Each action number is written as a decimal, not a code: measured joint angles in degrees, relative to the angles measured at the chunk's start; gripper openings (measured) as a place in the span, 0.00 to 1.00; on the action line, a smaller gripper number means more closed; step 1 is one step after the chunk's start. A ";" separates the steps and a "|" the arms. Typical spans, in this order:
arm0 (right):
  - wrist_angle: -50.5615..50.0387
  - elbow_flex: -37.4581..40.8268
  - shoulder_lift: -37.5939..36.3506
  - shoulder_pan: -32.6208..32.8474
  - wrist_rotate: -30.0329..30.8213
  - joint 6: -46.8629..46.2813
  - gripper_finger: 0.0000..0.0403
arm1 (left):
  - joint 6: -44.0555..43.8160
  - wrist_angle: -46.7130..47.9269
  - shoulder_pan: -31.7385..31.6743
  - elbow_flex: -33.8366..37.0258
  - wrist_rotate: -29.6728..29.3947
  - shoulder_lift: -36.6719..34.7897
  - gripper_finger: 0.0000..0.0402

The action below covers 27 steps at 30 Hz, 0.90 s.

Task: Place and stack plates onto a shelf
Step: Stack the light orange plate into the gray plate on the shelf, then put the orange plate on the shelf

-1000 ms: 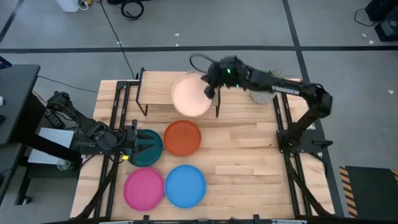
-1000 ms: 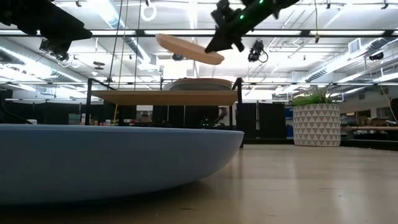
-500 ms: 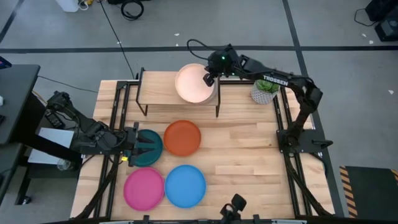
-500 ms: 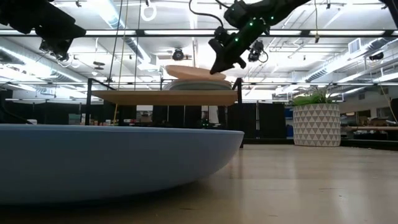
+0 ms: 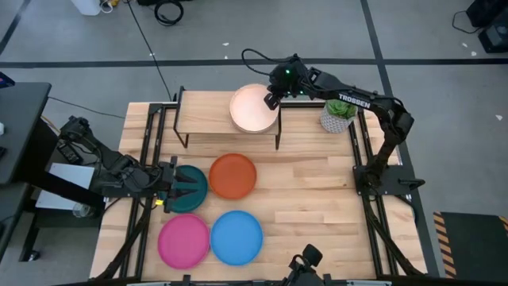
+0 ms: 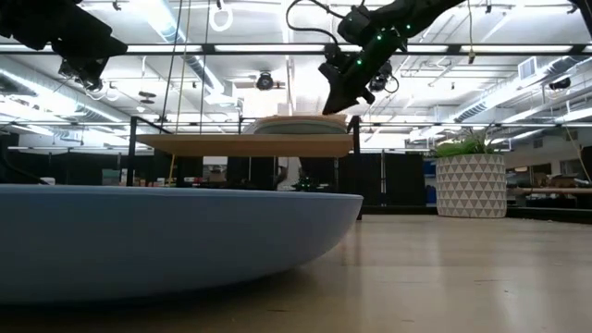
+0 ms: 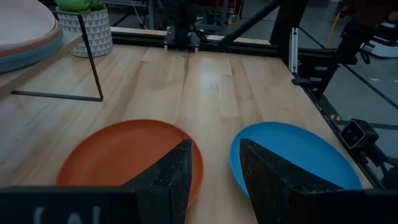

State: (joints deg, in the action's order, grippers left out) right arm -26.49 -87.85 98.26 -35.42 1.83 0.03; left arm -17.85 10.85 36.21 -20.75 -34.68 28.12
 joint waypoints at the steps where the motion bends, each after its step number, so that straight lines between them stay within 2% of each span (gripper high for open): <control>1: -0.16 -0.01 0.00 -0.01 0.01 0.00 0.12 | 0.00 0.00 0.00 0.00 0.00 0.00 0.35; 10: -0.53 0.00 -0.30 -0.02 0.02 0.04 0.25 | 0.18 0.00 0.00 0.00 0.00 0.00 0.35; 18: -1.10 0.09 -9.05 1.12 0.02 0.86 0.26 | 0.38 0.05 0.00 -0.09 1.04 -0.13 0.35; 23: -5.72 0.38 -13.16 4.99 0.04 1.86 0.26 | 0.48 2.76 0.00 -2.99 2.64 -0.02 0.35; 27: -3.68 6.29 -16.52 10.84 1.34 3.33 0.26 | 0.51 7.52 0.02 -6.41 2.70 -0.02 0.35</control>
State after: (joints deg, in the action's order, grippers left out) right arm -30.17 -81.56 81.74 -24.58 3.17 3.36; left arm -17.33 18.37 36.23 -27.17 -31.97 28.10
